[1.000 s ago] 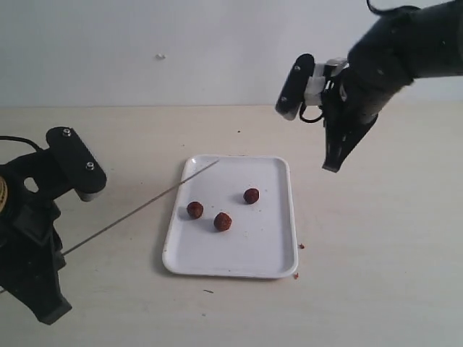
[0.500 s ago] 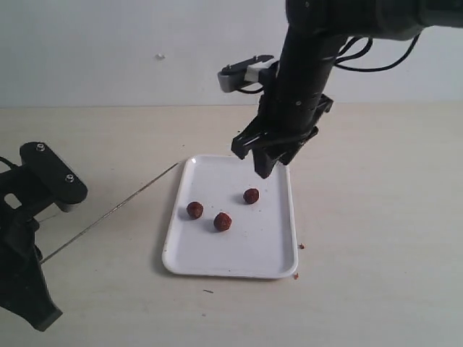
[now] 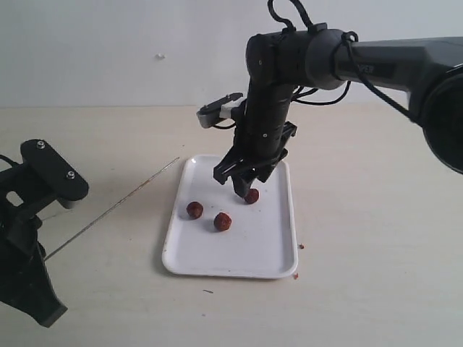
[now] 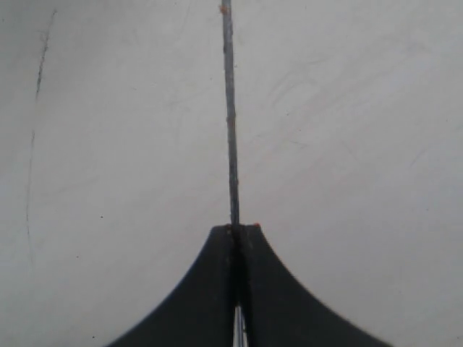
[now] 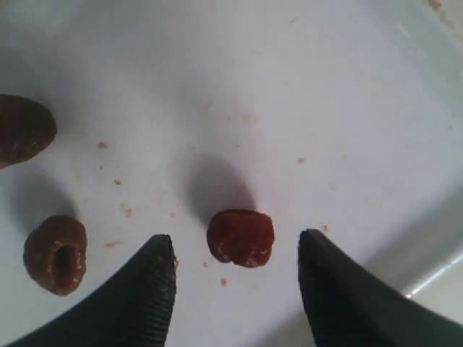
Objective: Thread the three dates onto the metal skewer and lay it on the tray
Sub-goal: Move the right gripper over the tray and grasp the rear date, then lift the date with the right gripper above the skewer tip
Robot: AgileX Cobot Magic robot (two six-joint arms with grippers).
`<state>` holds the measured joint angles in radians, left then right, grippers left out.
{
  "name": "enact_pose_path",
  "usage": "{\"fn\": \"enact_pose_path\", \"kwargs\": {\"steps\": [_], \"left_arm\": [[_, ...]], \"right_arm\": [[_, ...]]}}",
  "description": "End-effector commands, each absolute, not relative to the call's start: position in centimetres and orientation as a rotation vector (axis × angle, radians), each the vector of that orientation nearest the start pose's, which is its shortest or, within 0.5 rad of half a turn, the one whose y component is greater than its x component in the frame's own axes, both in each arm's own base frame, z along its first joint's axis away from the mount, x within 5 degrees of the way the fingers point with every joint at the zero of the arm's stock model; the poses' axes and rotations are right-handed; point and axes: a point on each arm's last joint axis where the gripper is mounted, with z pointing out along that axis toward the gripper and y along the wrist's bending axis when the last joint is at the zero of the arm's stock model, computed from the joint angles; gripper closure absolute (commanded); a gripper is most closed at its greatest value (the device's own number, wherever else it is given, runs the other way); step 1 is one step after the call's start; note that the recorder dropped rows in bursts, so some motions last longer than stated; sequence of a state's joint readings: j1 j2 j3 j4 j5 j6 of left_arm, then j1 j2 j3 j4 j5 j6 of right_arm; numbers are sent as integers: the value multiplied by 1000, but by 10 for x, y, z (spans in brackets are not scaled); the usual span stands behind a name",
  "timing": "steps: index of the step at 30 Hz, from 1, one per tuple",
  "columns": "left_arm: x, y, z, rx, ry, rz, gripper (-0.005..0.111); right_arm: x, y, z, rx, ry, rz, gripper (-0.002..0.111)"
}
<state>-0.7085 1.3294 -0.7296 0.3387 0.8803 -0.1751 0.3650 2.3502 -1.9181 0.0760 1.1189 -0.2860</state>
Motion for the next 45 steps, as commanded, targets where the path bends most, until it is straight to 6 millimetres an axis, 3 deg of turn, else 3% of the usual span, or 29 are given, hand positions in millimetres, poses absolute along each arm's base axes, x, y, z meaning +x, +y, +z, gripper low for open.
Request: {"fn": "enact_pose_path", "kwargs": {"steps": [1,11,21,31,37,40,45], "left_arm": [[180,-123,217,996,2660,249,107],[181,-124,218,995,2651,240,107],[181,-124,218,995,2651,240,107],[181,-124,218,996,2648,240,107],[181,-124,218,996,2648,240,107],[181,-124,218,974,2656,237,107],[181,-124,218,794,2705,195,107]], "right_arm": [[450,176,132,-975,2869,85,57],[454,177,127,-973,2841,72,57],[452,177,108,-984,2893,71,57],[451,176,108,-985,2907,71,85],[450,175,107,-994,2918,62,86],[450,175,113,-957,2921,59,86],[459,171,143,-803,2875,-36,85]]}}
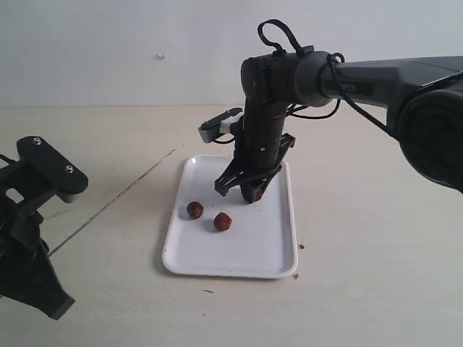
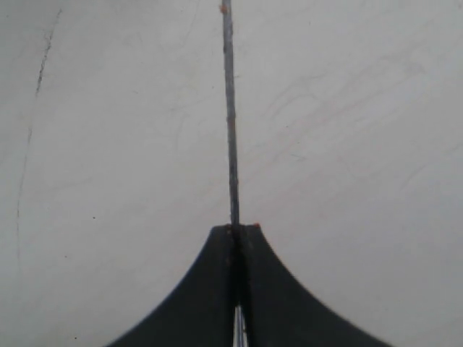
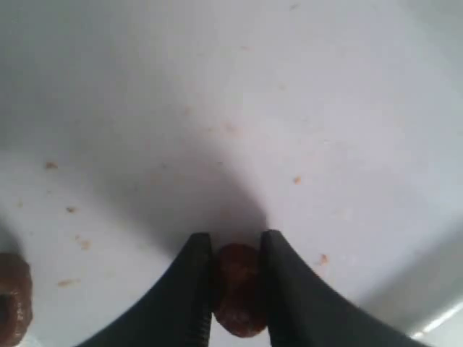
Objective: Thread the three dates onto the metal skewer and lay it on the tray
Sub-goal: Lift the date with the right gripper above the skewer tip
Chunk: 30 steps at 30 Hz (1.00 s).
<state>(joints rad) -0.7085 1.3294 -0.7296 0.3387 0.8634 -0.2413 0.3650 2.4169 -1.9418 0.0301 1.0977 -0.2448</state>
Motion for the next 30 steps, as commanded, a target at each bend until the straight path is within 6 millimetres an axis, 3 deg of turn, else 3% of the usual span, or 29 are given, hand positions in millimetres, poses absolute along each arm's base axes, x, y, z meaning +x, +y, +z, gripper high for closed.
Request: {"fn": "enact_pose_path", "kwargs": {"steps": [1,9,14,21,25,30], "left_arm": [[181,-126,218,762,2710,169,107],[186,-145,217,650,2648,-106,107],[190,-151,199,644,2651,-149,107],[194,-159,168,610,2626,-222,107],[199,-165,157,578,2610,-265,107],[203,-170,150,511,2597,-321,107]], "right_arm": [[461,170,151,-773,2858,-59,85],[471,170,196,-545,2753,-34,85],[476,166,213,-417,2684,30,85],[482,163,221,-251,2657,304,85],[485,164,225,-160,2618,484,85],[488,168,229,-98,2574,581,85]]}}
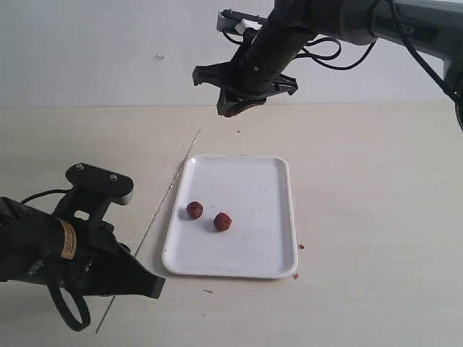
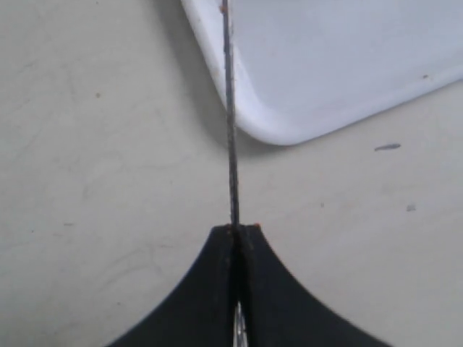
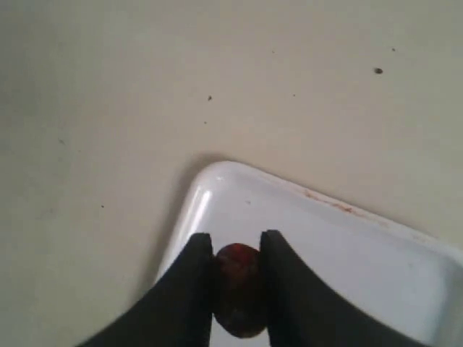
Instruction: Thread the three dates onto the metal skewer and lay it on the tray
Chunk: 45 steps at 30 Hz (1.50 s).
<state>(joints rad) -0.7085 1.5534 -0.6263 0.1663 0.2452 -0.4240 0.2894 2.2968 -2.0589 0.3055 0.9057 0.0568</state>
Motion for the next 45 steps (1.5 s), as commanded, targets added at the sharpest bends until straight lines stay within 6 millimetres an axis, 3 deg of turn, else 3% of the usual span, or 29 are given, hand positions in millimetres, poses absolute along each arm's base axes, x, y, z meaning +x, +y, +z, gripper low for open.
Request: {"fn": "enact_pose_path", "kwargs": {"steps": [1,17,36,45], "left_arm": [[203,-171,149,514,2598,-321,107],[208,-177,153,507,2515,-388,107],[215,-182,157,426,2490,-444,107],[221,-187,147,425,2509,-435,107]], "right_arm": [[488,169,230,-88,2565,597,85],[491,180,239,58,2488,833,85],[490,181,239,68,2493,862,85],[489,182,239,70,2499,877,85]]}}
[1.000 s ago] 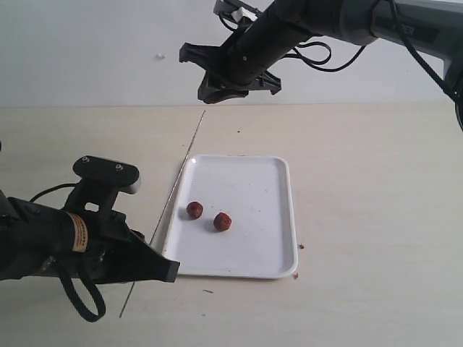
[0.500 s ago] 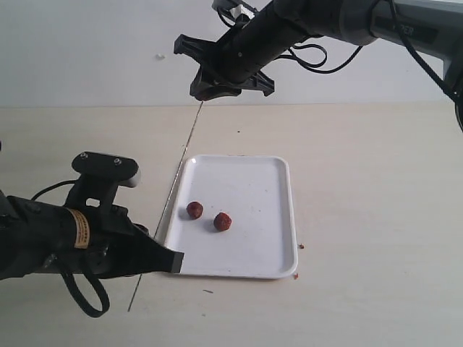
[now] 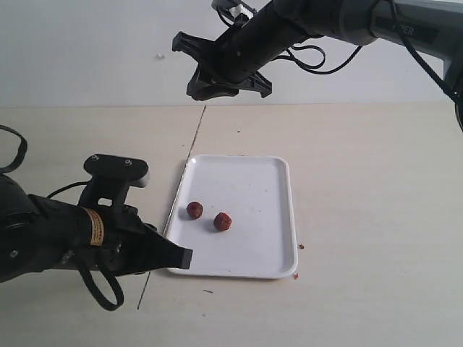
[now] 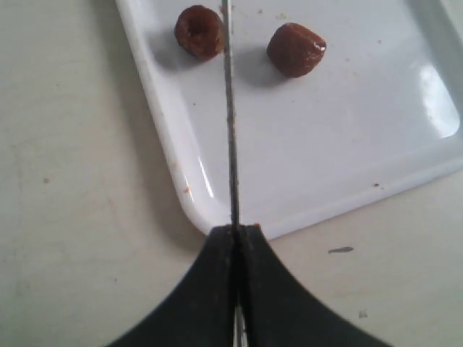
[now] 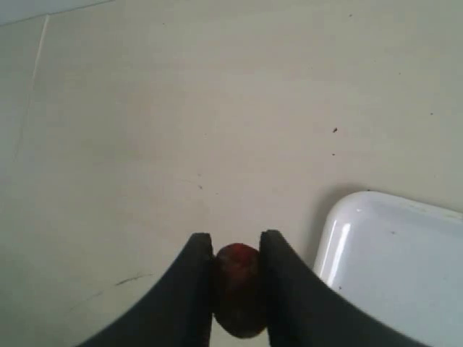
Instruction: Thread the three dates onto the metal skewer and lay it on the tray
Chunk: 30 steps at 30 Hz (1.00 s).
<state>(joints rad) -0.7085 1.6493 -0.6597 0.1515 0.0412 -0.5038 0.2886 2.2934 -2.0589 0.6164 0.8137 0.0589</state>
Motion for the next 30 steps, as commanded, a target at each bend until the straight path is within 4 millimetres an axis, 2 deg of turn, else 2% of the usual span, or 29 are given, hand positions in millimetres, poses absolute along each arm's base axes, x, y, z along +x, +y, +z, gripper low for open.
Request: {"fn": "enact_pose_path", "kwargs": {"steps": [1,5,21,30], "left_arm": [[223,-185,147,406,2510,-436,107],[226,-183,147,375,2504,-444,107],[228,-187,151,407,2444,-475,107],[225,-184,147,411,2498,-432,107]], "right_arm": [[489,182,239,69,2499,875,85],[489,180,238,50,2504,832,85],[491,181,239,64,2481,844,85],[491,180,240,69,2475,843,85]]}}
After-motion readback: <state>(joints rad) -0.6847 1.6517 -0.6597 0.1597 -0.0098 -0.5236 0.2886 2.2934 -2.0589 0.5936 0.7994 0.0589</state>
